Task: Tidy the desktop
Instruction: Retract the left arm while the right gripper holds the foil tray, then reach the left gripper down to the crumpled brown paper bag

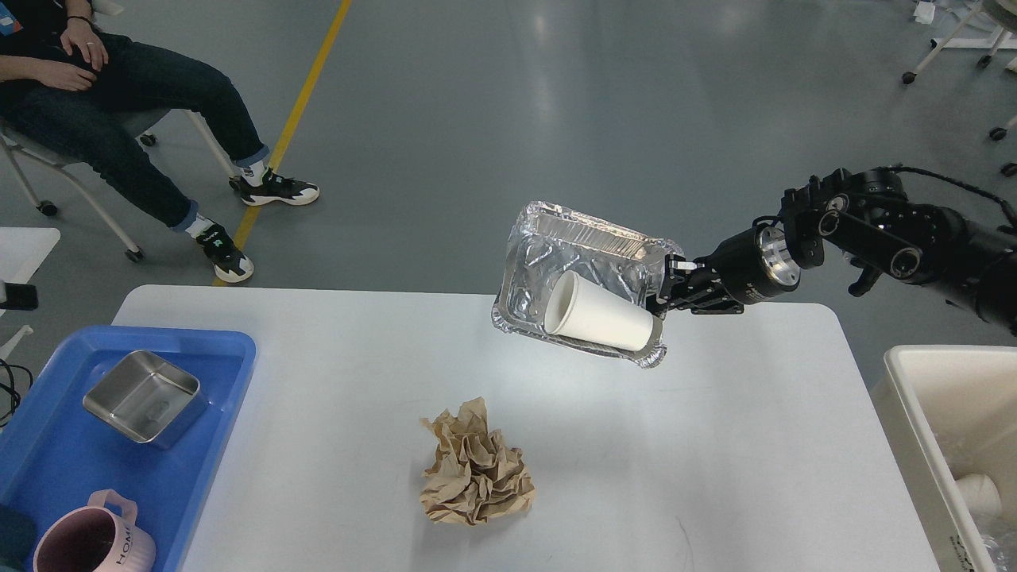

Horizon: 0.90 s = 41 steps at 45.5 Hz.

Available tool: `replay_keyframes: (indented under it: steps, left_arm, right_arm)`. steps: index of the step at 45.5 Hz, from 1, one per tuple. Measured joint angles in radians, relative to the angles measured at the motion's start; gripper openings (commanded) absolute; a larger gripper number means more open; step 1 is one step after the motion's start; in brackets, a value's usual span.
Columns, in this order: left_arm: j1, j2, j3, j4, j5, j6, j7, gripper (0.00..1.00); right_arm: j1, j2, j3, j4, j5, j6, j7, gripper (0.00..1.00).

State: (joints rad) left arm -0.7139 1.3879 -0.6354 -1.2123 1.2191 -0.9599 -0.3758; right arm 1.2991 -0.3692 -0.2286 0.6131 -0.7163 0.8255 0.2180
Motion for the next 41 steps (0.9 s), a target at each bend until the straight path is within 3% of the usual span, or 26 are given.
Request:
replay_keyframes:
  steps: [6, 7, 16, 25, 28, 34, 41]
  left_arm:
    - [-0.007, -0.192, 0.001, 0.002, 0.000, 0.000, 0.165, 0.98]
    - [-0.024, -0.266, 0.002, 0.004, 0.000, 0.000, 0.210, 0.98]
    - [-0.104, -0.581, 0.008, 0.013, 0.021, 0.000, 0.331, 0.98]
    - [-0.142, -0.824, 0.009, 0.029, 0.040, 0.000, 0.561, 0.98]
    - [-0.137, -0.890, 0.010, 0.033, 0.041, 0.000, 0.603, 0.98]
    - [-0.114, -0.983, 0.031, 0.034, 0.047, 0.002, 0.644, 0.98]
    - [-0.102, -1.035, 0.066, 0.034, 0.041, 0.041, 0.731, 0.98]
  right_arm:
    - [-0.002, 0.004, 0.000, 0.000, 0.000, 0.000, 0.001, 0.00]
    - [-0.002, 0.004, 0.000, 0.000, 0.000, 0.000, 0.001, 0.00]
    - [-0.003, 0.000, 0.000, 0.000, 0.000, 0.000, 0.001, 0.00]
    - [-0.004, -0.010, 0.000, 0.002, 0.000, 0.000, 0.001, 0.00]
    - [-0.004, -0.016, 0.000, 0.002, 0.000, 0.000, 0.001, 0.00]
    - [-0.007, -0.019, 0.000, 0.002, 0.000, 0.000, 0.001, 0.00]
    - [-0.010, -0.020, 0.000, 0.003, 0.000, 0.000, 0.001, 0.00]
